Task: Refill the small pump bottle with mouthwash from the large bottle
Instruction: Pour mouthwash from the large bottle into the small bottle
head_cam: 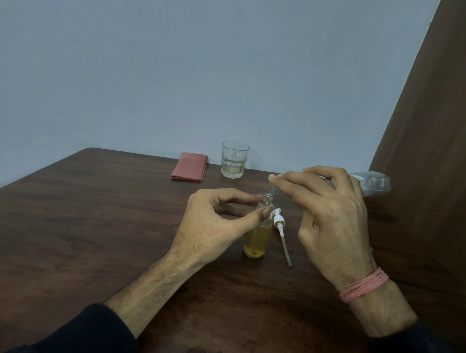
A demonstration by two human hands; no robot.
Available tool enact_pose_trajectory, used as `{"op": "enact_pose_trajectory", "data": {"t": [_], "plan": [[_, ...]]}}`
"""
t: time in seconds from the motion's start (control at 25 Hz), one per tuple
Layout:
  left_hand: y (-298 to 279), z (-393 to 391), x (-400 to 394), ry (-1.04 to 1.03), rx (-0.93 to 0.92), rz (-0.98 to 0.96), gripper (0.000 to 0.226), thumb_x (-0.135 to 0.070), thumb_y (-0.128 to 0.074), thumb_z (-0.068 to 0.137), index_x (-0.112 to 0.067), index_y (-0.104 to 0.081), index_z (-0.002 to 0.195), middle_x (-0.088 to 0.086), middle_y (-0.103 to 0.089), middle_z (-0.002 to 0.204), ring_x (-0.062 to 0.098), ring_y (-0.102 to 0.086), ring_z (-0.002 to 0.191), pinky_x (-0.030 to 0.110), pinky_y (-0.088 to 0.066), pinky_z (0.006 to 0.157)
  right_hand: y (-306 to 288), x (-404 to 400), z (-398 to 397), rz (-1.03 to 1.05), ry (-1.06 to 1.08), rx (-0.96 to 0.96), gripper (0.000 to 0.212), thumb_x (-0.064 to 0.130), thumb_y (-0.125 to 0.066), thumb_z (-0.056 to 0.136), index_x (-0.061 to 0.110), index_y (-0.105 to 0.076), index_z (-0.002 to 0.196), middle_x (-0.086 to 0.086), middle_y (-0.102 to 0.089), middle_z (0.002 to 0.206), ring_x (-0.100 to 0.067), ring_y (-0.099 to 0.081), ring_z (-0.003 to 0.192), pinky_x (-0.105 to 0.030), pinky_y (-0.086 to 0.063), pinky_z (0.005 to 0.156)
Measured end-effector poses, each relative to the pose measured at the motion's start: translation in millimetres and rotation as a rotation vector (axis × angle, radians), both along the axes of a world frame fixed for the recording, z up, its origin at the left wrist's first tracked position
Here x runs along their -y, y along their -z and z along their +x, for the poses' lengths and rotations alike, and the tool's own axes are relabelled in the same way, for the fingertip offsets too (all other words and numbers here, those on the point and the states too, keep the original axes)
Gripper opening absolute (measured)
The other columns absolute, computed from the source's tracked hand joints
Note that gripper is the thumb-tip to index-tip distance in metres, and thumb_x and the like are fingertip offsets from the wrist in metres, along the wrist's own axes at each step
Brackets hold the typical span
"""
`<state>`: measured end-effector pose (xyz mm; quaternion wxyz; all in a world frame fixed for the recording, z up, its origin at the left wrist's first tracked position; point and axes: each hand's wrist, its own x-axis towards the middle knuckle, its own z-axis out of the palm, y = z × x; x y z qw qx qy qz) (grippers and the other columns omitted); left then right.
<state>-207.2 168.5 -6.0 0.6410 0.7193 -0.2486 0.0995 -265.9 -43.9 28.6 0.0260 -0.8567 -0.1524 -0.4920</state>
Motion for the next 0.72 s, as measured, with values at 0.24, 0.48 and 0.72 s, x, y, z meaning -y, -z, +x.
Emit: {"op": "enact_pose_trajectory", "data": {"t": [0.24, 0.48, 0.72], "plan": [[0.7, 0.7, 0.3, -0.002, -0.005, 0.001, 0.027, -0.034, -0.098, 0.087, -0.024, -0.091, 0.11, -0.009, -0.091, 0.104, 0.01, -0.088, 0.095, 0.051, -0.074, 0.087, 0.4, -0.5, -0.6, 0.002, 0.009, -0.004, 0.071, -0.012, -0.073, 0.077, 0.026, -0.075, 0.138, 0.013, -0.076, 0.13, -0.03, -0.062, 0.118, -0.049, -0.047, 0.101], [-0.5, -2.6, 0.5, 0.006, -0.004, -0.002, 0.044, -0.051, -0.099, 0.076, -0.027, -0.089, 0.112, -0.009, -0.091, 0.106, 0.012, -0.088, 0.097, 0.051, -0.074, 0.087, -0.2, -1.1, -1.6, 0.001, 0.014, -0.009, 0.072, -0.012, -0.073, 0.077, 0.026, -0.074, 0.138, 0.012, -0.076, 0.13, -0.03, -0.061, 0.12, -0.046, -0.044, 0.103], [1.0, 0.3, 0.7, -0.004, 0.031, 0.076, 0.059, -0.049, -0.107, 0.066, -0.031, -0.086, 0.118, -0.012, -0.09, 0.107, 0.006, -0.087, 0.099, 0.037, -0.072, 0.094, 0.0, -0.7, -0.9, 0.011, 0.016, -0.014, 0.075, -0.016, -0.074, 0.075, 0.026, -0.075, 0.138, 0.013, -0.076, 0.13, -0.03, -0.062, 0.119, -0.049, -0.047, 0.102]]}}
